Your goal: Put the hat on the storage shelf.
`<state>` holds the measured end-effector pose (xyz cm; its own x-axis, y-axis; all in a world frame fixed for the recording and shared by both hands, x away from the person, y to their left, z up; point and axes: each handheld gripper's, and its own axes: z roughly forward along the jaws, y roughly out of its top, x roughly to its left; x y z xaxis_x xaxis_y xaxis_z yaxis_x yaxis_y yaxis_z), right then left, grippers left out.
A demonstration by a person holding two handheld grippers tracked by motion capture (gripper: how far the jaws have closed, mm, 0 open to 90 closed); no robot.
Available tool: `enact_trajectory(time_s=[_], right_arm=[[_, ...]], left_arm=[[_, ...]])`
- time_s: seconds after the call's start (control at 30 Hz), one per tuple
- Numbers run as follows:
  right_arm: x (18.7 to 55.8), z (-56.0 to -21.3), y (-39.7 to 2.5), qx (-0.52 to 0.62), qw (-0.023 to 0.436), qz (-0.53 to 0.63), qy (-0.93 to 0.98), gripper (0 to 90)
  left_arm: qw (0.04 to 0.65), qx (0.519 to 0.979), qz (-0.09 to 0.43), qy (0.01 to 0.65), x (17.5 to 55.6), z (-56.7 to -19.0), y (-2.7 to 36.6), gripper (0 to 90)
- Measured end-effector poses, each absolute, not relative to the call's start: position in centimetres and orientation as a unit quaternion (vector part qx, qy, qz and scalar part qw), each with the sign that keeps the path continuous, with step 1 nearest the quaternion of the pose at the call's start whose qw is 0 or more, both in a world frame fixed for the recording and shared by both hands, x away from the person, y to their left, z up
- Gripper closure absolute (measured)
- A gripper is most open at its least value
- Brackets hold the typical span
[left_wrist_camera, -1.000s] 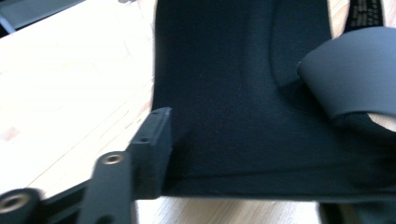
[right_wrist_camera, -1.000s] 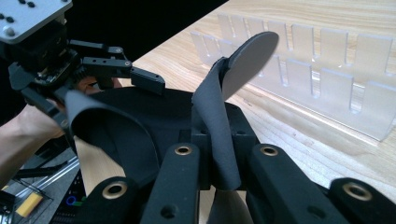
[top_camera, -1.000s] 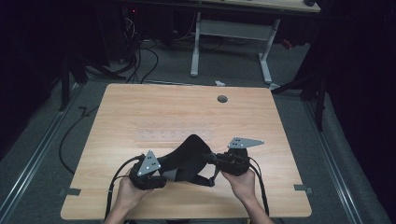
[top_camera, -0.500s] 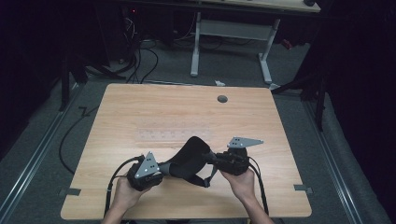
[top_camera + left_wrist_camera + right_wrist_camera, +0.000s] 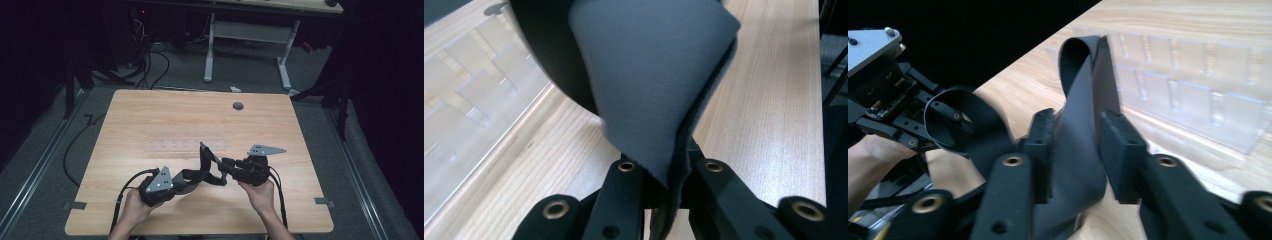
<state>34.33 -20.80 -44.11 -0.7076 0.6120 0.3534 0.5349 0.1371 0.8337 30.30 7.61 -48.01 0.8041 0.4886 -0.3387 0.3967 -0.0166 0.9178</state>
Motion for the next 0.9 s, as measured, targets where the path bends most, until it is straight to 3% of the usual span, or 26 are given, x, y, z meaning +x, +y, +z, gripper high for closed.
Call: enact_trajectory(time_s=[0.2,0.47,0.9], right_arm=[[33.8,-44.6,-22.5,0.392,0.059,0.539,0.743,59.4],[33.4,-46.9,-24.8,0.43,0.157,0.485,0.745,55.3],[34.5,-51.2,-27.1,0.491,0.217,0.378,0.754,49.2]], left_arm=[[0.642,0.692,0.03,0.329,30.5,-47.5,8.5,86.7],[0.659,0.667,0.031,0.346,30.9,-47.0,9.0,86.6],[0.687,0.616,0.037,0.384,32.2,-45.7,10.5,86.6]])
